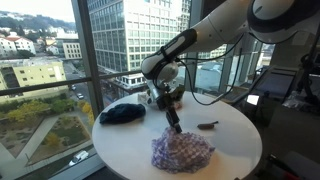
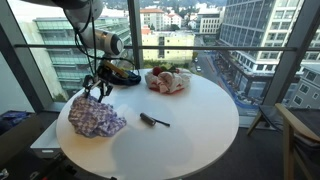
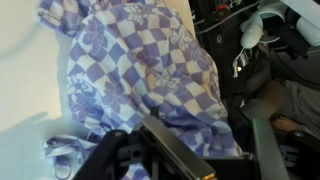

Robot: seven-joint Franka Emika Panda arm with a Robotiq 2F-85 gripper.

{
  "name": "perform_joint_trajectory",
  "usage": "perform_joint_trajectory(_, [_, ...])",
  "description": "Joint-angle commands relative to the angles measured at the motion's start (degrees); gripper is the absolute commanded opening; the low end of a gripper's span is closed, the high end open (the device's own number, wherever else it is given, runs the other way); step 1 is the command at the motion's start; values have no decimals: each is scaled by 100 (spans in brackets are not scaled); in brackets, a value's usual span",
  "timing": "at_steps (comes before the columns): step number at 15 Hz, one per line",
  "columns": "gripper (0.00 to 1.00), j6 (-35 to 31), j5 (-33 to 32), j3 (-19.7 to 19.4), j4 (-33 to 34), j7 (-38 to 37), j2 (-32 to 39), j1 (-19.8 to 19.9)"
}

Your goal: Move the checkered cloth to the left

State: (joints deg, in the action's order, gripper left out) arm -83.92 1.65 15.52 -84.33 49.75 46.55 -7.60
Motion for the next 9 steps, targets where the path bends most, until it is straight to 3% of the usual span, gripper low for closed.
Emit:
perform_joint_trajectory(1, [100,-70,-226,-149,-183,-409,-375,-133])
perform_joint_trajectory(9, [100,-863,-640,-464,-1424,-1318,-1756,156])
